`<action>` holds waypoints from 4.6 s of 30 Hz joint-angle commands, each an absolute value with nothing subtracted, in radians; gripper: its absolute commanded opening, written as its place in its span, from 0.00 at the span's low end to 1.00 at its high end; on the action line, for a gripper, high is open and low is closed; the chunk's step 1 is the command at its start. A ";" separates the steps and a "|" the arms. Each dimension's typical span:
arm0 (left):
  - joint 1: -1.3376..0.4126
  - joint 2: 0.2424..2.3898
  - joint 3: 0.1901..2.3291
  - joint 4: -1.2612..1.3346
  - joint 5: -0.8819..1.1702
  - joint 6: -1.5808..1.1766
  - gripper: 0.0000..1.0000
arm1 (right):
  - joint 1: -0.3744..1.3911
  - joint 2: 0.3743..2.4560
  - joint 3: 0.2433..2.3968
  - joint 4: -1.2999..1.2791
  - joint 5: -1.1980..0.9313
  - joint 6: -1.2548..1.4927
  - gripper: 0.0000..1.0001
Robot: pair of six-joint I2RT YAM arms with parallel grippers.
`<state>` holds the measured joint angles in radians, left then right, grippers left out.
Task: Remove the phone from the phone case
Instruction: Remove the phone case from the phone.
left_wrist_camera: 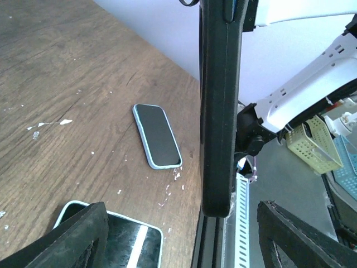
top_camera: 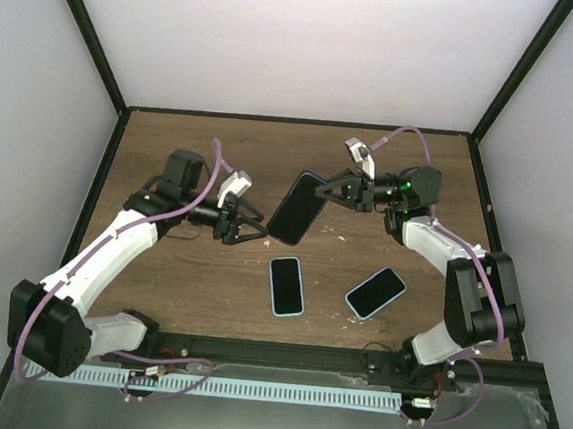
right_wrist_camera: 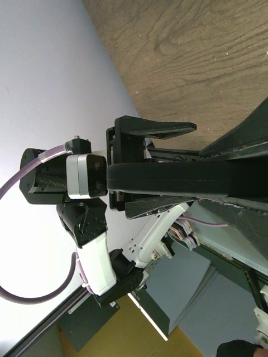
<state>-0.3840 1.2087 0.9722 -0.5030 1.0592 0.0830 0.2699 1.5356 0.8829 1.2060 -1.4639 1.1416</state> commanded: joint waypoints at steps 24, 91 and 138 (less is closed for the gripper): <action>-0.314 1.266 0.968 -0.465 0.841 0.058 0.57 | 0.288 1.531 0.871 1.535 -1.465 1.369 0.01; -0.437 1.232 0.986 -0.437 1.118 0.071 0.46 | 0.426 1.587 0.922 1.422 -1.432 1.283 0.01; -0.273 1.299 0.855 0.201 1.321 -0.622 0.00 | 0.464 1.695 1.358 0.152 -1.231 0.455 0.20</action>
<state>-0.2836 1.3083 0.8627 0.0246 1.2652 -0.4721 0.4110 1.6844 1.2613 0.3172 -1.3552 0.6762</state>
